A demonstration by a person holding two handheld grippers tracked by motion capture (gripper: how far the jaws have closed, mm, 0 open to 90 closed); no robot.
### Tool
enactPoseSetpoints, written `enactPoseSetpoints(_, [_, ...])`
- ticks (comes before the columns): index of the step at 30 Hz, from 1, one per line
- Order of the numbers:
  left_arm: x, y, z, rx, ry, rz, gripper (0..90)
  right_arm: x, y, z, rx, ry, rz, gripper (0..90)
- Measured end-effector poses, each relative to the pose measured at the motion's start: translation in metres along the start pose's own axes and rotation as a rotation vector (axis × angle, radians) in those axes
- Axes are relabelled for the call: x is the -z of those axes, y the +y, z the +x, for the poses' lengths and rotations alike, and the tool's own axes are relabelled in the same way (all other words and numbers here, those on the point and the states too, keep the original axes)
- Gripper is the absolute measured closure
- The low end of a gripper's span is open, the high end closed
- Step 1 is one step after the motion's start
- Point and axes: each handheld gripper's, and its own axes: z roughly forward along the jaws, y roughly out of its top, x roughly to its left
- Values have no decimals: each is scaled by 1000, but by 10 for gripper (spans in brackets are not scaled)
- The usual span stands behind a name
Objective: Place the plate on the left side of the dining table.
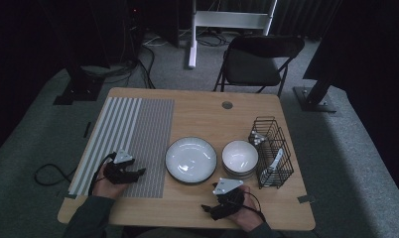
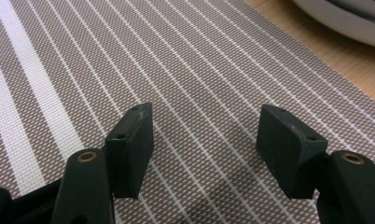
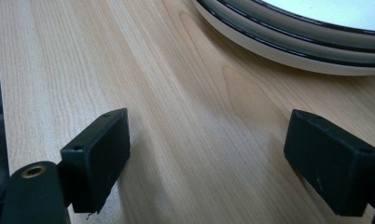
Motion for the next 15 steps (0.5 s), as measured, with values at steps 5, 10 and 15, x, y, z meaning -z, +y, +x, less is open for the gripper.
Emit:
enactPoseSetpoints(5, [4,4,-4,-31,1,-18,415,0,0,0,1,0,0,141])
enactPoseSetpoints(10, [7,9,-5,-32,-13,-42,432,0,0,0,0,-1,0,141])
enactPoseSetpoints(15, [9,14,-4,-21,-34,-53,435,0,0,0,-3,-5,-2,154])
